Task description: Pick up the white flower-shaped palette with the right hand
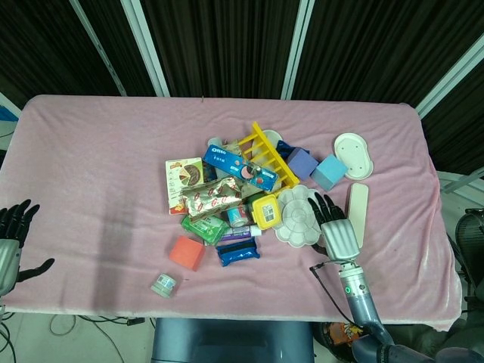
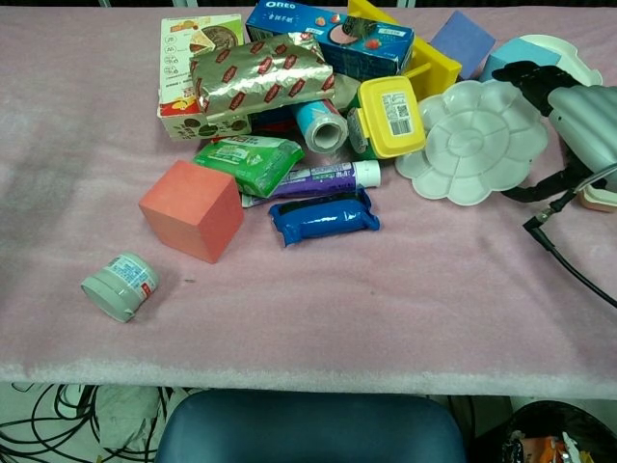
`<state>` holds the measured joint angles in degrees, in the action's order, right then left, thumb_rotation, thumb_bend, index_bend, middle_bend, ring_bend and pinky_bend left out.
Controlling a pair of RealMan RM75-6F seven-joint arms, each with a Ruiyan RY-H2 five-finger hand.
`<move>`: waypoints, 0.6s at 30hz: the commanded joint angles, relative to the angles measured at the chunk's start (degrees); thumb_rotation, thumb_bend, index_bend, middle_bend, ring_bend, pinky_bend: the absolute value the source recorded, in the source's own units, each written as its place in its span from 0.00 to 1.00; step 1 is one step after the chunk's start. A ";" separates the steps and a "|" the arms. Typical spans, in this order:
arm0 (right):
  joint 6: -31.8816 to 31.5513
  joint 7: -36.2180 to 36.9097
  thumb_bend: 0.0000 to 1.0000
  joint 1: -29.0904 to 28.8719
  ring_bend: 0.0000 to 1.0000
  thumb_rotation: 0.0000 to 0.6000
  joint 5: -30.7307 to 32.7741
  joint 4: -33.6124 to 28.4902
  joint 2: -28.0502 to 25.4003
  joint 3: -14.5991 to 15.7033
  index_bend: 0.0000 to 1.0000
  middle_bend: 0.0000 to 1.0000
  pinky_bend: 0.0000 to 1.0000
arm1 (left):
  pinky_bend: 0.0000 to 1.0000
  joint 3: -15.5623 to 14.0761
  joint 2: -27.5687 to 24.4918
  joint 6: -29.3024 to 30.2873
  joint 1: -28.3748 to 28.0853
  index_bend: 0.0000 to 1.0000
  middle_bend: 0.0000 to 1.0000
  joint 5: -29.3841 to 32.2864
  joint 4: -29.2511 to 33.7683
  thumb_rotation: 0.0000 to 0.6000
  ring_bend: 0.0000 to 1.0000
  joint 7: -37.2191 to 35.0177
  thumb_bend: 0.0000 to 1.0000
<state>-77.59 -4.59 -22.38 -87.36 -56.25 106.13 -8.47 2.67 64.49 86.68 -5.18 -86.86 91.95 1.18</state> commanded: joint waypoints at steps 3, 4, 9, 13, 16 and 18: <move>-0.51 1.68 0.41 -1.00 0.19 1.00 -0.80 0.17 0.56 -0.04 0.29 0.23 0.38 | 0.00 0.02 -0.12 -0.09 0.04 0.00 0.00 0.19 0.09 1.00 0.00 -0.05 0.00; -0.65 1.86 0.43 -1.15 0.22 1.00 -0.99 0.23 0.61 0.04 0.34 0.27 0.41 | 0.00 0.03 -0.14 -0.09 0.05 0.00 0.00 0.23 0.11 1.00 0.00 -0.08 0.00; -1.62 2.90 0.57 -1.65 0.38 1.00 -2.16 0.09 0.49 0.69 0.54 0.42 0.55 | 0.00 0.07 -0.19 -0.10 0.11 0.00 0.00 0.43 0.13 1.00 0.00 -0.24 0.00; -2.29 4.07 0.70 -1.93 0.52 1.00 -3.30 0.14 -0.09 1.51 0.69 0.56 0.65 | 0.00 0.11 -0.30 -0.12 0.15 0.00 0.00 0.54 0.35 1.00 0.00 -0.52 0.00; -3.12 5.21 0.73 -2.04 0.59 1.00 -3.76 -0.47 -0.78 1.58 0.76 0.63 0.69 | 0.00 0.15 -0.33 -0.10 0.16 0.00 0.00 0.59 0.43 1.00 0.00 -0.59 0.00; -4.27 5.94 0.74 -2.12 0.60 1.00 -4.34 -1.93 -2.03 1.38 0.78 0.64 0.69 | 0.00 0.16 -0.32 -0.03 0.17 0.00 0.00 0.50 0.44 1.00 0.00 -0.65 0.00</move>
<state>-80.89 0.75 -24.40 -91.19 -57.12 105.09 -6.97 2.82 64.17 86.65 -5.02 -86.34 92.39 0.54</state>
